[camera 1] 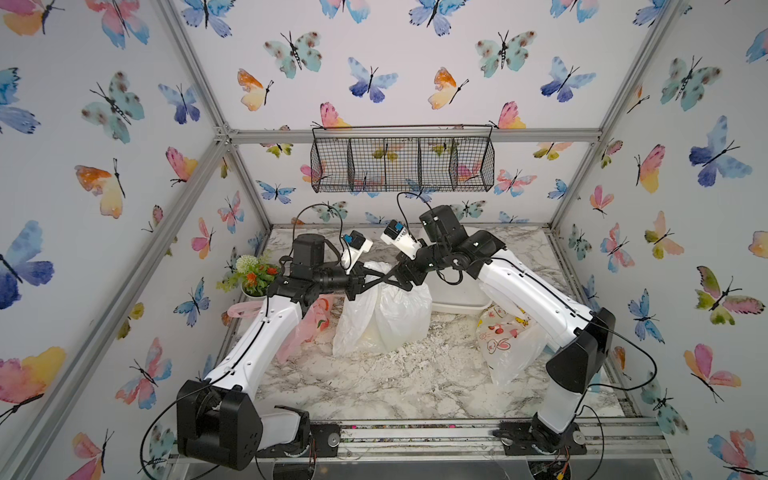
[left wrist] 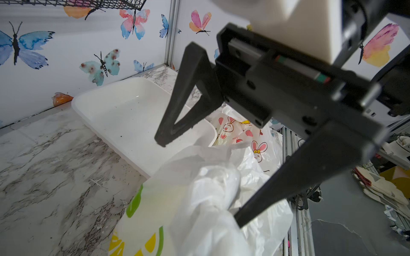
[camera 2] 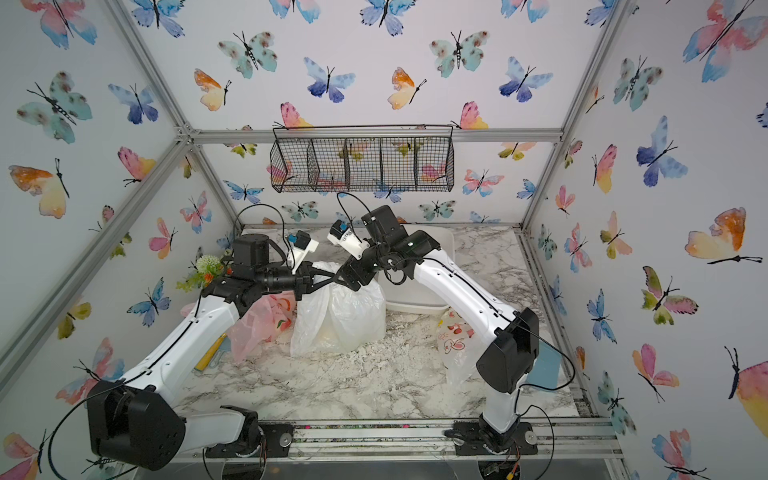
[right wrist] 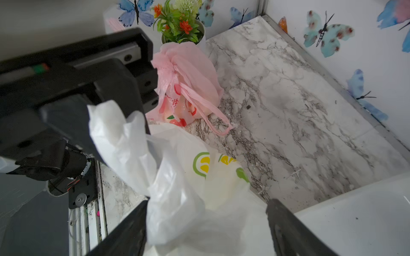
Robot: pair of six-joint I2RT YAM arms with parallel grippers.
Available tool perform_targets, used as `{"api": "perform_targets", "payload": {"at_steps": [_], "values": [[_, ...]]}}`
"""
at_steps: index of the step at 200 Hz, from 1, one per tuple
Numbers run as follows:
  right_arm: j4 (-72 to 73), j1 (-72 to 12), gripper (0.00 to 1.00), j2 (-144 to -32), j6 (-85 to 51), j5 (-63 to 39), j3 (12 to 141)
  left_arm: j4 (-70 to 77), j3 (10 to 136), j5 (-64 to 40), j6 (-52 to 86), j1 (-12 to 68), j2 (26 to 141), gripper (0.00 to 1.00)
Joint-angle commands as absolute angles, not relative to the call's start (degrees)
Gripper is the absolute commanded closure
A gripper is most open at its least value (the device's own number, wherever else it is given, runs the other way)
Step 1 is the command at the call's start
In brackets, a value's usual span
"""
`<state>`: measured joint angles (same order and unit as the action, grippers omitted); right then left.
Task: Place the pears into plastic bags & tie knots
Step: Tie the plastic bag at the center of the board.
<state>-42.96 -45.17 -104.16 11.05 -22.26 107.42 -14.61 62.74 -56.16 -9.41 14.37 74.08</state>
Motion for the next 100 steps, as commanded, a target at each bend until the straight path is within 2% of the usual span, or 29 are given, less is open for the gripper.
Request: {"api": "perform_targets", "payload": {"at_steps": [1,53,100], "values": [[-46.5,-45.8,0.16,-104.1,12.5,-23.0,107.0,-13.7,62.3,-56.4,-10.6,14.6,72.3,0.95],[-46.0,-45.7,0.27,-102.9,12.7,-22.1,104.8,-13.7,62.3,-57.5,-11.3,14.8,72.1,0.94],[-46.2,-45.7,0.57,-104.3,12.9,-22.7,105.2,-13.6,62.3,-57.9,-11.4,15.1,71.4,0.93]]}}
